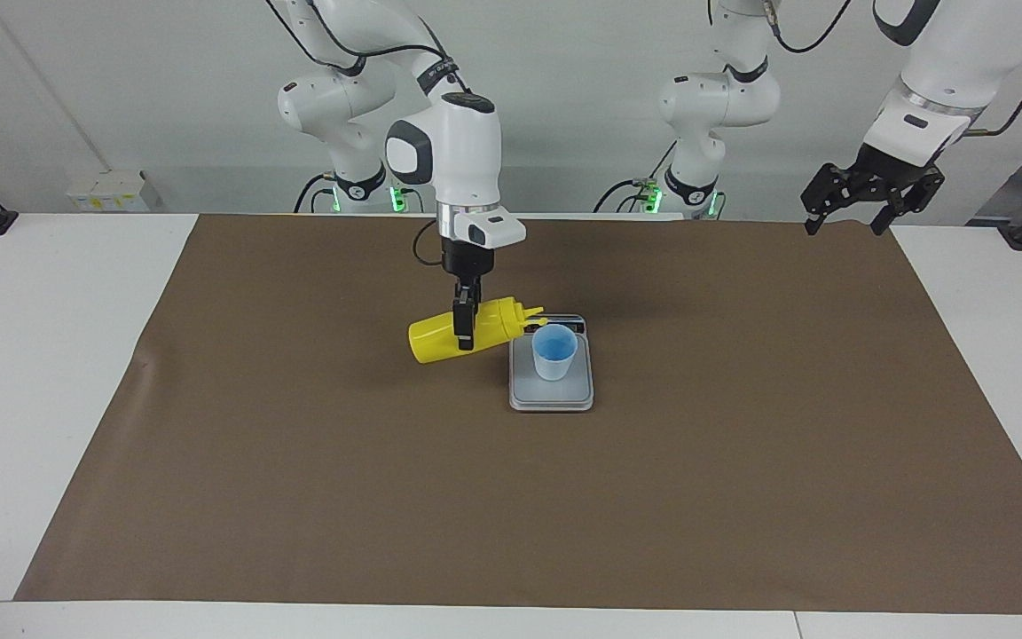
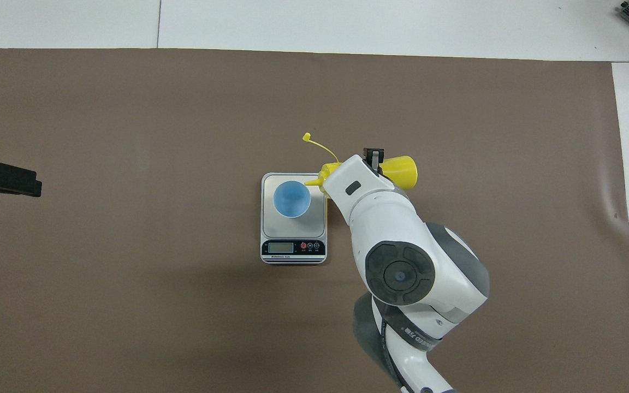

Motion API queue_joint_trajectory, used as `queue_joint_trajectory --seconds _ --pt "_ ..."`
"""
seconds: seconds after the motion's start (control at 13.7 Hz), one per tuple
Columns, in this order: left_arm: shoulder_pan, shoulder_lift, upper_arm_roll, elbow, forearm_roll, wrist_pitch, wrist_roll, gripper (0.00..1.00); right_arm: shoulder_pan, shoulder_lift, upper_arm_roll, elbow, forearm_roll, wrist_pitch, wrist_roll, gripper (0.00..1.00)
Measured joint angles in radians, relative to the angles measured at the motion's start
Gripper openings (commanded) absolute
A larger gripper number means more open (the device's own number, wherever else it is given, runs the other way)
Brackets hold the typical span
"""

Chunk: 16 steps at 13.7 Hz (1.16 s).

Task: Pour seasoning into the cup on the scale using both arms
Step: 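Tilt the bottle nozzle down over the blue cup with the right gripper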

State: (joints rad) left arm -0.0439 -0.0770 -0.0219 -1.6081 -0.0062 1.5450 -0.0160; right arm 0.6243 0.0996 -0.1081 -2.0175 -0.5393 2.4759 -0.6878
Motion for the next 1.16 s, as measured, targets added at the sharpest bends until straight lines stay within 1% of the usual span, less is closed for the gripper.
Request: queue_joint_trajectory --seconds 0.07,0.29,0.51,0.66,0.87,1.02,1.16 --pt "0.000 0.000 0.000 0.000 0.000 0.000 0.000 1.00 0.012 0.012 0.000 0.015 -0.062 -0.022 0.004 0.00" --pt "0.000 0.000 -0.001 0.000 0.000 0.000 0.000 1.00 0.031 0.040 0.000 0.054 -0.141 -0.083 0.034 0.00" --pt "0.000 0.000 -0.001 0.000 -0.001 0.000 -0.001 1.00 0.043 0.059 0.000 0.066 -0.259 -0.136 0.086 0.00" --pt "0.000 0.000 -0.001 0.000 -0.001 -0.001 -0.001 1.00 0.069 0.071 0.000 0.071 -0.325 -0.178 0.106 0.00" --pt "0.000 0.000 0.000 0.000 -0.001 -0.004 -0.004 1.00 0.113 0.098 0.001 0.091 -0.380 -0.245 0.123 0.00" --pt "0.000 0.000 0.001 0.000 -0.001 -0.006 -0.005 1.00 0.150 0.126 0.001 0.115 -0.457 -0.316 0.171 0.00" --pt "0.000 0.000 0.001 0.000 -0.001 -0.007 -0.005 1.00 0.194 0.160 0.002 0.138 -0.492 -0.382 0.241 0.00"
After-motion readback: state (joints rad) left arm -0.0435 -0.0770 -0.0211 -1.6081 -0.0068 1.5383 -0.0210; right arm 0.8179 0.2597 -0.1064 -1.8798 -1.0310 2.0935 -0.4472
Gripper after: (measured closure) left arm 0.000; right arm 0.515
